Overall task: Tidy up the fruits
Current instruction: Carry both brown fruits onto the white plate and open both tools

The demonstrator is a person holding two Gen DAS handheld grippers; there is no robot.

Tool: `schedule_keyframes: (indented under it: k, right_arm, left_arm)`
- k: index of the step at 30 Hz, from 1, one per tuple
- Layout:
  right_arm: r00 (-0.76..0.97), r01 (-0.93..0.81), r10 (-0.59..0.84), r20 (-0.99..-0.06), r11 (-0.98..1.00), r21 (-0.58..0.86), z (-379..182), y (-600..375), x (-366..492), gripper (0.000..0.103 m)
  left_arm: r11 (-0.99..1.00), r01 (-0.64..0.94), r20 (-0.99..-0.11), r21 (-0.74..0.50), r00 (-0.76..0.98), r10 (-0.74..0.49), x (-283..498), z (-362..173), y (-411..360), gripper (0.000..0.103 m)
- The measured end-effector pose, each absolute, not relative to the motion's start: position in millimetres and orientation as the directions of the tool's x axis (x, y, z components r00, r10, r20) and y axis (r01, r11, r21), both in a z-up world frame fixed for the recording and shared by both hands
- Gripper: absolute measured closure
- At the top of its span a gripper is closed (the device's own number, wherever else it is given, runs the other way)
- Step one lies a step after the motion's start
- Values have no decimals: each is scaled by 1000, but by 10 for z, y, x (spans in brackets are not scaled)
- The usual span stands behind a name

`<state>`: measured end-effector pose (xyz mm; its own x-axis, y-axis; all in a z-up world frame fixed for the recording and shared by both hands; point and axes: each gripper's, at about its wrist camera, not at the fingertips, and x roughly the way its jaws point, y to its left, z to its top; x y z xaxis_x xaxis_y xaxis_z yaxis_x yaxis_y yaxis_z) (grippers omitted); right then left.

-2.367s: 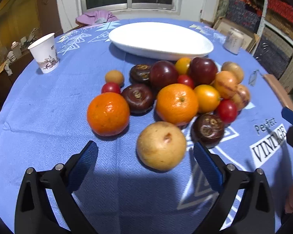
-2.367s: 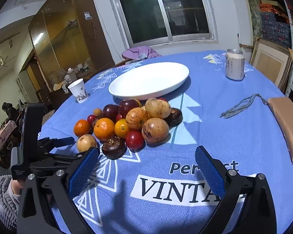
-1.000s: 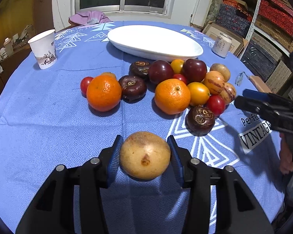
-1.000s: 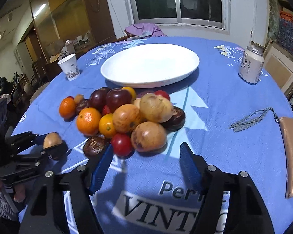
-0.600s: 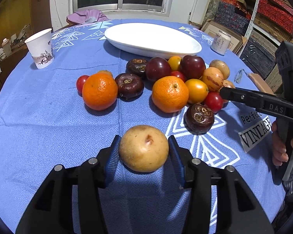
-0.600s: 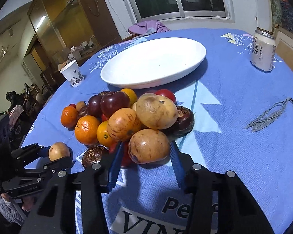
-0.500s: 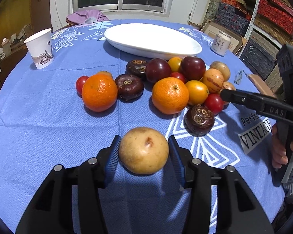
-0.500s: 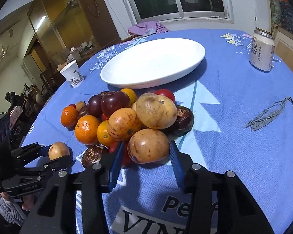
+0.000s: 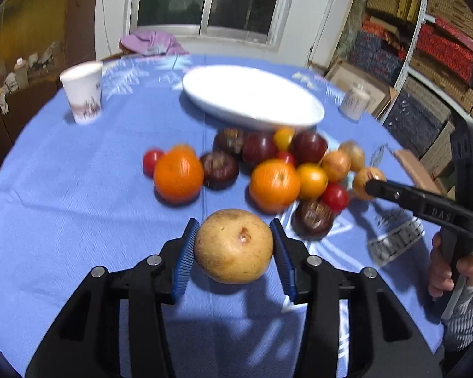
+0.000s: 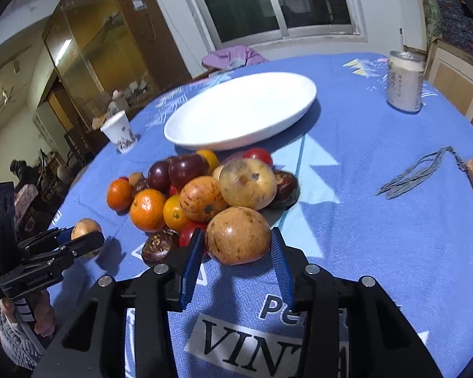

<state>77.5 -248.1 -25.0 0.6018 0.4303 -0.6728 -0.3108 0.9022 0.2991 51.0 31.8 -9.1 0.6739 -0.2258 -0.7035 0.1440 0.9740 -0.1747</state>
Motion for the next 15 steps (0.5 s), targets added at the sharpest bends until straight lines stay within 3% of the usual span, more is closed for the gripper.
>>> schedule_keyframes:
  k: [8,15]
  right_arm:
    - [674,-300,413,-612,911,283,331,-2535,1144,60]
    - [622,-270,388,-680,922,279,199,-2169,2102,60]
  left_arm:
    - [983,126,-679,-135,710,-185,1341,478,161,58]
    - [980,103,-729,-168,656,-194,2237,354,-30,58]
